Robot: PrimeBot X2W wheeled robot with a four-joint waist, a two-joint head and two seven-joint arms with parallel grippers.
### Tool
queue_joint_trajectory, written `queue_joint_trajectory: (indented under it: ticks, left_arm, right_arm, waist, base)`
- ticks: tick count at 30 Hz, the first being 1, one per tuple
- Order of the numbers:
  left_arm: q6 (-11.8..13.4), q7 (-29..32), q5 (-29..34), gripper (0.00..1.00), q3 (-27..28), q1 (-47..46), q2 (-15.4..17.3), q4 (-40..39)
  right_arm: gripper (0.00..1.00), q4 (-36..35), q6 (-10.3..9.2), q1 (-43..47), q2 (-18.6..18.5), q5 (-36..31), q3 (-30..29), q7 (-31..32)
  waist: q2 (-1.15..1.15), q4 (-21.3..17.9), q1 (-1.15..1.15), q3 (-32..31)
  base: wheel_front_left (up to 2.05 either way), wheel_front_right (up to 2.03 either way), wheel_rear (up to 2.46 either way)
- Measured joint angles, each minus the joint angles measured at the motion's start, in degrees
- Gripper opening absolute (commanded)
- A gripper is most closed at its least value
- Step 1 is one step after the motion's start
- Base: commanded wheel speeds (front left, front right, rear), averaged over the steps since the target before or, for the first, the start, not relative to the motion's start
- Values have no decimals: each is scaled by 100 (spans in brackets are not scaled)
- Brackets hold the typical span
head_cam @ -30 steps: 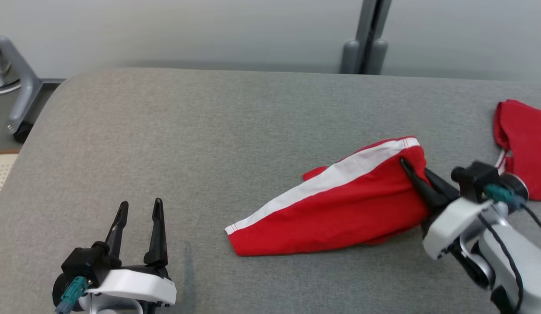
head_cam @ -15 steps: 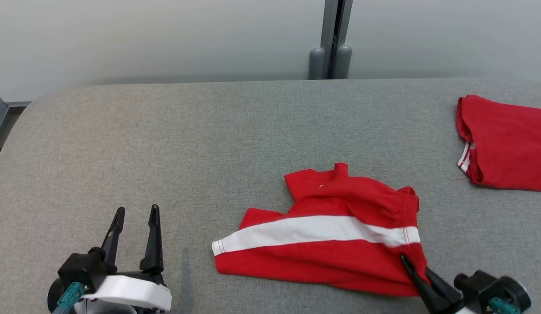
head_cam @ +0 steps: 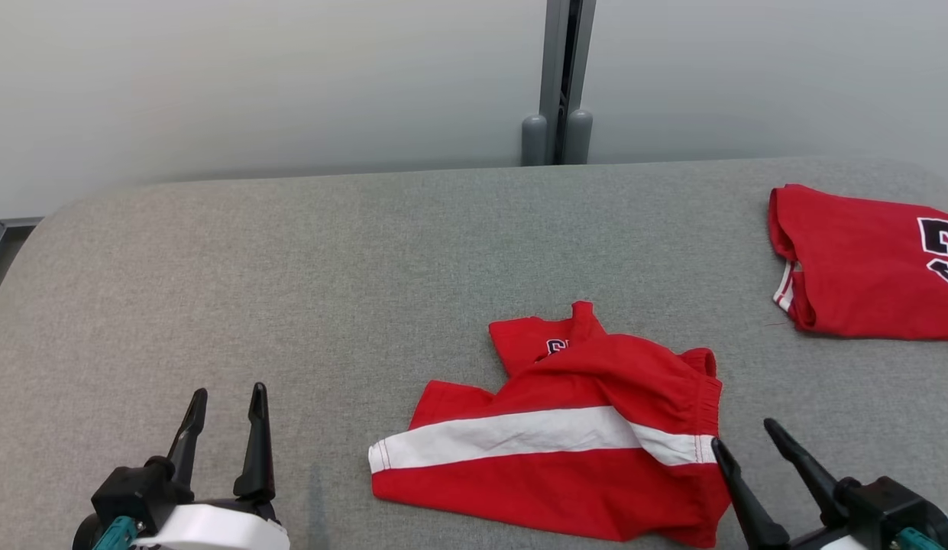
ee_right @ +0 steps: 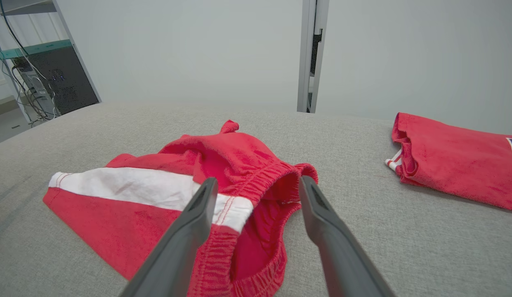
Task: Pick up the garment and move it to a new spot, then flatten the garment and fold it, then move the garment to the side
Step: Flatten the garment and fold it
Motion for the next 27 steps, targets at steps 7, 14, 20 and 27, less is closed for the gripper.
queue_joint_trajectory:
  ticks: [7,14,20,27]
  left_arm:
    - [-62,0,94,100,149,120,0,-2]
    - [-82,1,182,100,247,150,1,-60]
    - [-107,0,246,100,309,279,1,-144]
    - [-114,0,277,100,361,378,1,-212]
  right_arm:
    - [100,-465,0,198,305,-212,-668,0]
    - [100,-745,0,383,576,-368,-1089,-1]
    - [100,-834,0,456,749,-404,-1415,-1]
    - [100,-711,-1,255,793,-391,-1535,0]
  waist:
    - [0,-71,0,-175]
    - [0,-104,0,-243]
    - [0,-154,0,-299]
    - [0,-179,0,-300]
  base:
    - [0,0,0]
    - [0,0,0]
    - [0,0,0]
    - [0,0,0]
